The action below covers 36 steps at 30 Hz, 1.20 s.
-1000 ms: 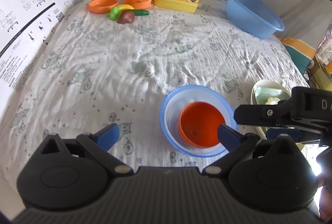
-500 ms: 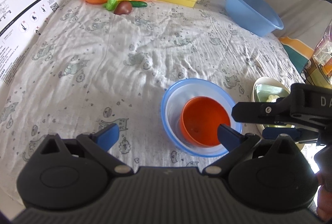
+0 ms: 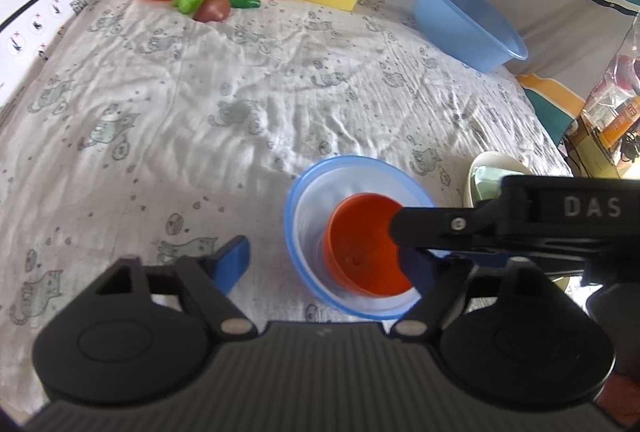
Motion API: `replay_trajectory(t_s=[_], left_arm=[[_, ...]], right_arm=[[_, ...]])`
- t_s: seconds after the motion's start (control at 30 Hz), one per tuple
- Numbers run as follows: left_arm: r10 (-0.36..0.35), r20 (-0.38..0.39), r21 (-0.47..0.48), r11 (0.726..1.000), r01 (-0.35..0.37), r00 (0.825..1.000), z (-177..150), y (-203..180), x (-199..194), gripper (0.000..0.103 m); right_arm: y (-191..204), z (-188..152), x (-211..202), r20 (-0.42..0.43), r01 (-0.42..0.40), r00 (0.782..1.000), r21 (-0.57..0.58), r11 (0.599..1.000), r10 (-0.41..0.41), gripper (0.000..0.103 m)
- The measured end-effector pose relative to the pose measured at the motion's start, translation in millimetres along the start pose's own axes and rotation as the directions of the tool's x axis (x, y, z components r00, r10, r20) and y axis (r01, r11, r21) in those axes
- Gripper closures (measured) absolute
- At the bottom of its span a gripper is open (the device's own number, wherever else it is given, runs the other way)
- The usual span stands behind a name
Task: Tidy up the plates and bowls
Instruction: 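Grasp the blue bowl rim with both grippers around the nested cups, then lift the nested bowls onto the yellow plate and open both grippers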
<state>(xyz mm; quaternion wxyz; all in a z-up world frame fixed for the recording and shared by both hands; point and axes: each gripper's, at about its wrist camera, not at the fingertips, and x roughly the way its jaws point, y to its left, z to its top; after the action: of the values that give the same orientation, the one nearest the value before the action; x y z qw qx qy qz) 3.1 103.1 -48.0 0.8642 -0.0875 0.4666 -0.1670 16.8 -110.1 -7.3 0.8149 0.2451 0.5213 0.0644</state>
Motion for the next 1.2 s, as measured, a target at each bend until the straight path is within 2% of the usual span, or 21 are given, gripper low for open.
replay_trajectory(t_s=[0.07, 0.1, 0.13, 0.2, 0.27, 0.43, 0.8, 1.2], left_arm=[[-0.009, -0.008, 0.0, 1.0, 0.009, 1.0, 0, 0, 3, 0.039], [-0.015, -0.014, 0.0, 1.0, 0.015, 1.0, 0, 0, 5, 0.042], [-0.019, -0.02, -0.002, 1.0, 0.019, 1.0, 0, 0, 7, 0.046], [0.004, -0.015, -0.002, 1.0, -0.004, 1.0, -1, 0, 7, 0.049], [0.017, -0.013, -0.012, 1.0, -0.017, 1.0, 0, 2, 7, 0.059], [0.028, -0.018, -0.018, 0.999, -0.028, 0.999, 1, 3, 6, 0.062], [0.066, -0.01, 0.009, 0.998, -0.065, 0.998, 11, -15, -6, 0.063], [0.075, -0.01, 0.074, 0.994, -0.074, 0.997, 38, -64, -6, 0.063]], right_arm=[[3, 1, 3, 0.002, -0.002, 1.0, -0.012, 1.0, 0.002, 0.041], [5, 1, 4, 0.006, -0.006, 1.0, -0.023, 1.0, 0.006, 0.055], [8, 1, 5, 0.01, -0.007, 1.0, -0.039, 0.999, 0.007, 0.061], [14, 0, 6, 0.034, 0.021, 0.999, -0.089, 0.996, -0.019, 0.065], [17, 0, 7, 0.041, 0.037, 0.999, -0.112, 0.993, -0.032, 0.066], [15, 2, 11, 0.033, 0.037, 0.999, -0.098, 0.994, -0.034, 0.066], [8, 4, -7, 0.063, -0.001, 0.998, -0.073, 0.997, 0.006, 0.066], [-21, 20, -47, 0.168, -0.034, 0.985, -0.021, 0.999, 0.037, 0.066]])
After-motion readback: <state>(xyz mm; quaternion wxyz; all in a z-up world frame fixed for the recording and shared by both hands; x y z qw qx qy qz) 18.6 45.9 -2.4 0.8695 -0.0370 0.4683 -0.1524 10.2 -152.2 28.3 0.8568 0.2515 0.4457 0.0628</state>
